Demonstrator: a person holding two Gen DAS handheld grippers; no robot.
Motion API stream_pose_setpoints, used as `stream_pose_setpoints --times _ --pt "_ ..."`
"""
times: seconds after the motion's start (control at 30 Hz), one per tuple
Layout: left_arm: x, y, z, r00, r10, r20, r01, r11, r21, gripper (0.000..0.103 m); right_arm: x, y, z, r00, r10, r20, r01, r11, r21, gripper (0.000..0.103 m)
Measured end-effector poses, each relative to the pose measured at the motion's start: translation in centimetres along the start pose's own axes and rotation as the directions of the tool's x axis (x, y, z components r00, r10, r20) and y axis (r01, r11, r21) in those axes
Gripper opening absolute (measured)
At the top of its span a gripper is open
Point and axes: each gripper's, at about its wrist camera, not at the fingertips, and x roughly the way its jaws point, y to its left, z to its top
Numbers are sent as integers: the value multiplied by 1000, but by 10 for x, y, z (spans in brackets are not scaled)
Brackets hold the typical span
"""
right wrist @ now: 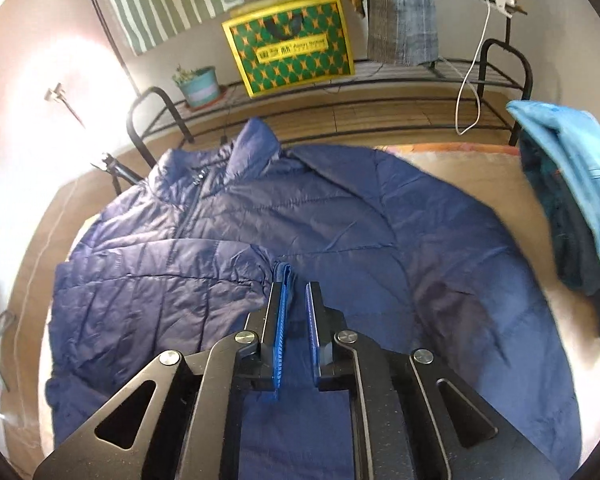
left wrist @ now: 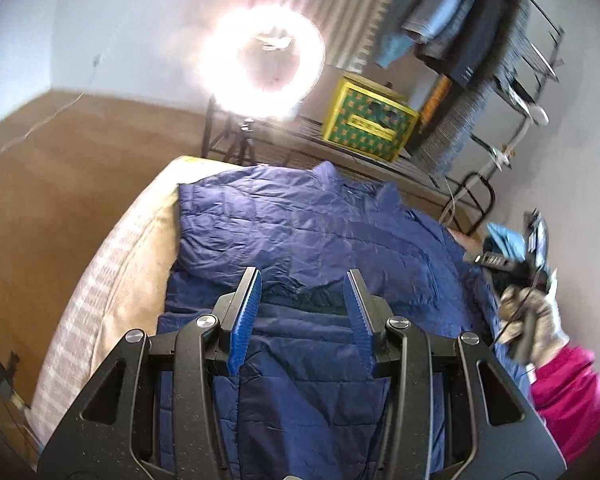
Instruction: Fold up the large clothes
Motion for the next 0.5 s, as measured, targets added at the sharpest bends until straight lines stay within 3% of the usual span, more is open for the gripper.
stream_pose_setpoints --times 0.07,0.13,0.3,0.5 --pt "-1 -11 -3 1000 -14 -8 14 999 36 44 -23 -5 -5 1000 11 18 -11 1000 0 12" --pt "0 -23 -7 999 -41 -32 43 997 61 44 -48 -12 -11 999 22 40 -22 1000 3 23" --pt "0 -45 -15 991 -105 -77 110 991 71 44 -103 -36 -35 996 36 77 -37 999 23 24" --pt "2 -91 -39 979 -150 -140 174 968 180 44 -171 -73 -82 995 5 97 -8 999 35 24"
